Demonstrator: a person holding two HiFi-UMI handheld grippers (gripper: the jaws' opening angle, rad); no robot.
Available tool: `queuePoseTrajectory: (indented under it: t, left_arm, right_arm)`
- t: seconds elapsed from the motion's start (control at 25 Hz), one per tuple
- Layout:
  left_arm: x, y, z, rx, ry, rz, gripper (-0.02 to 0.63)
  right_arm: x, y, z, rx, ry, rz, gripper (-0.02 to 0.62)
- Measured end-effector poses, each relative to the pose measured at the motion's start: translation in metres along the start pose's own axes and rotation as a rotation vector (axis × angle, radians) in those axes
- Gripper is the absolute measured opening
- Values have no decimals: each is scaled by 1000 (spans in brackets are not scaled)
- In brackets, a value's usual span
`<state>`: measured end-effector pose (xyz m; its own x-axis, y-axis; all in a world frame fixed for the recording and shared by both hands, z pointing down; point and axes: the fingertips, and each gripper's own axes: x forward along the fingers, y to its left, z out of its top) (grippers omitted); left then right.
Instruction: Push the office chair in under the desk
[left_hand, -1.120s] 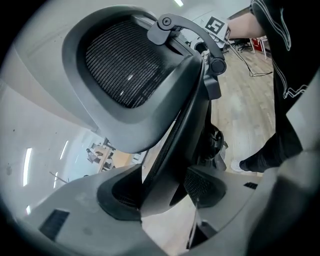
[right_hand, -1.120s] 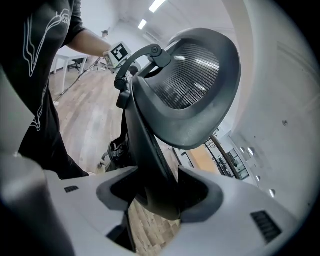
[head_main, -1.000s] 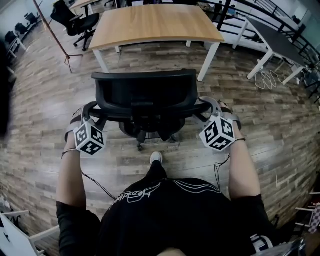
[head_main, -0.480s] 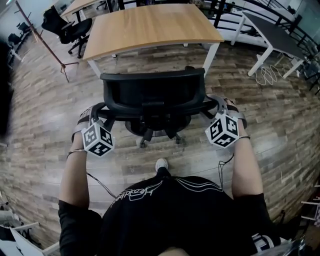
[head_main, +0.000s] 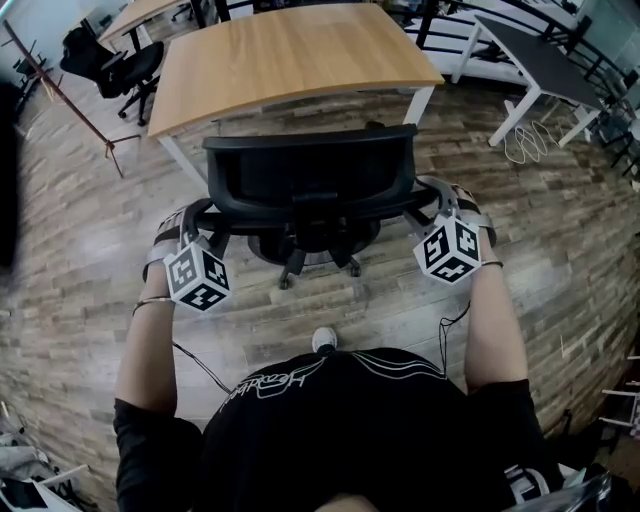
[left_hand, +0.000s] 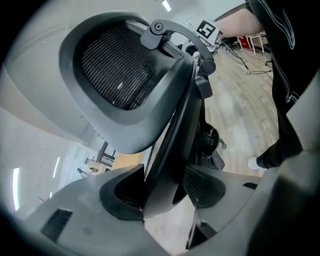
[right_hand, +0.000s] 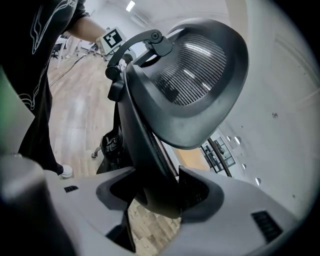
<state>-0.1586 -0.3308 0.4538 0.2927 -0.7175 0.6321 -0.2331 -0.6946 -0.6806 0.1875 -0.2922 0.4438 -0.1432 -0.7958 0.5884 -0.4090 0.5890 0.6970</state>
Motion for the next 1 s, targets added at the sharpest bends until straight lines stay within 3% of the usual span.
queuePoseTrajectory:
  t: [0.44,1.0]
  left_arm:
    - [45,43,10,29,-42,2,231]
    - [75,67,14,33,-56,3,230]
  right_arm:
    - [45,-42,-1,19,23,-37,265]
    - [76,-69,-4,21,32,-56,267]
